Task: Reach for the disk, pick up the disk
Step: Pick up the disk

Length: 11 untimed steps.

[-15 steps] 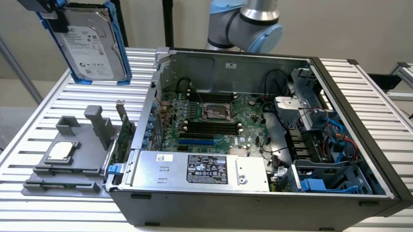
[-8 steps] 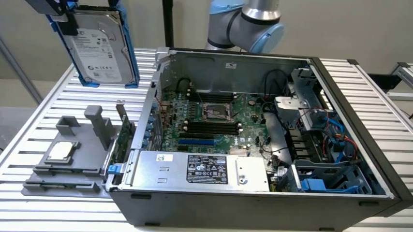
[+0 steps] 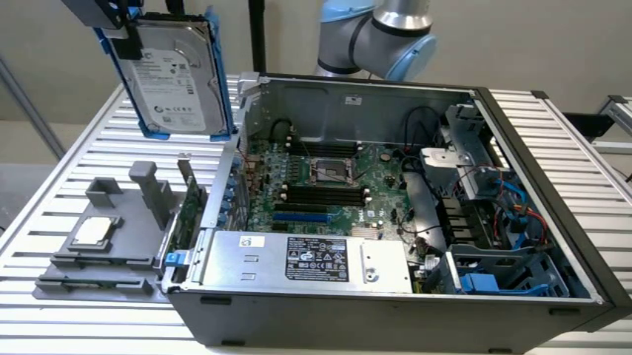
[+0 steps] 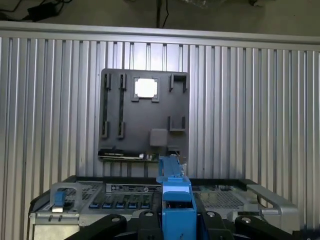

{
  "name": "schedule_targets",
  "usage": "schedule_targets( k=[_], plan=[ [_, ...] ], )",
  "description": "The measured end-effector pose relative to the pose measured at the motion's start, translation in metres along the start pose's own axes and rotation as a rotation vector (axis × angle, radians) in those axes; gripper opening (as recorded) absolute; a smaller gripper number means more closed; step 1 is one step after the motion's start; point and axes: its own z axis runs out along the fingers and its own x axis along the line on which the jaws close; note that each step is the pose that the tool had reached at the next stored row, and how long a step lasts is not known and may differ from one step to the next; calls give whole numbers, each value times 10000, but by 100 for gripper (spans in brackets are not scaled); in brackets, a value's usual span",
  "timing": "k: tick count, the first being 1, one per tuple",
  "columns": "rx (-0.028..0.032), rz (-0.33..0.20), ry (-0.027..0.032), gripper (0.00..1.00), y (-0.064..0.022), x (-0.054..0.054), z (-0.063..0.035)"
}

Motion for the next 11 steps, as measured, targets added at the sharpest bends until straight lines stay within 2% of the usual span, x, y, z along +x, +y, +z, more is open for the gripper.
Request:
schedule_targets(
  k=[11],
  plan=[
    [-51,0,-78,33,-425,122,-26]
  ],
)
